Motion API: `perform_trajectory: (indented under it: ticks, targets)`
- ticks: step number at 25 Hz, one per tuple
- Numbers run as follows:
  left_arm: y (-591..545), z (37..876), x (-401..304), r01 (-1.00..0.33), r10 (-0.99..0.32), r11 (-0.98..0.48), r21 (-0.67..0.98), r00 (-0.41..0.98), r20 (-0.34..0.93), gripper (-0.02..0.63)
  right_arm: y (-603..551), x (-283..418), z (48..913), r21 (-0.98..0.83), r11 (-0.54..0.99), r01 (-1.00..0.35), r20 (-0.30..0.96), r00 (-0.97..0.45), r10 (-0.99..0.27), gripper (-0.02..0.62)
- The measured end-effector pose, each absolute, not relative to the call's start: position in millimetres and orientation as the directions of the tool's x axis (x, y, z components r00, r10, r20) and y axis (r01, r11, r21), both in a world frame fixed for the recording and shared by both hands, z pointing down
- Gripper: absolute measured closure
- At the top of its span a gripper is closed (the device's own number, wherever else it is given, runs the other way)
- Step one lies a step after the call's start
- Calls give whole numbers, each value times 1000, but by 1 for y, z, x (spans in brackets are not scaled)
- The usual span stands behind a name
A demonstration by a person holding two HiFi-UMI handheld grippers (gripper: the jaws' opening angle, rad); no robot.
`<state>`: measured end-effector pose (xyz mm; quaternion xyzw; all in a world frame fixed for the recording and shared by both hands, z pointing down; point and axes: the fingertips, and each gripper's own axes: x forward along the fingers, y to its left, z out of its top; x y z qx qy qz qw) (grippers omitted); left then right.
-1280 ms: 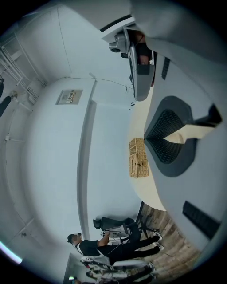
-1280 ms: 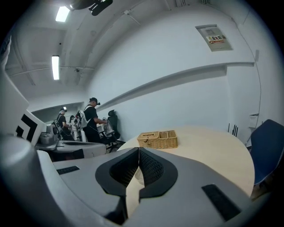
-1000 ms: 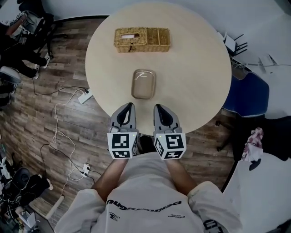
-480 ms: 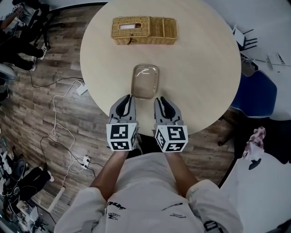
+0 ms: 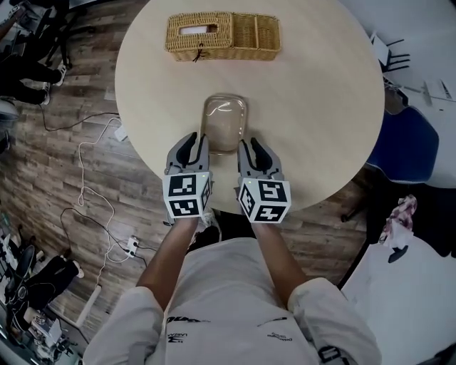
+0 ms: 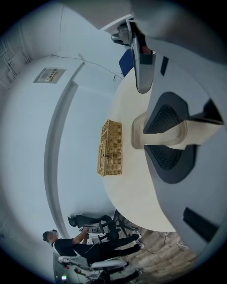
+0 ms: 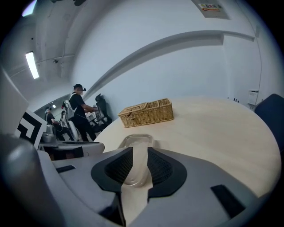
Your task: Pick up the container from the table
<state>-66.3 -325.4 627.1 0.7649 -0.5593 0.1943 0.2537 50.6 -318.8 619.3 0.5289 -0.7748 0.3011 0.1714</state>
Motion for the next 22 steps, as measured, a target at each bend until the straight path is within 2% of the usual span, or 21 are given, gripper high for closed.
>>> perform_trajectory:
  ticks: [22]
  targets:
    - [-350,688,-70,-950,-686,-177,255,305,660,514,-341,53,682,-328,186,-926,662,-366,-654,480]
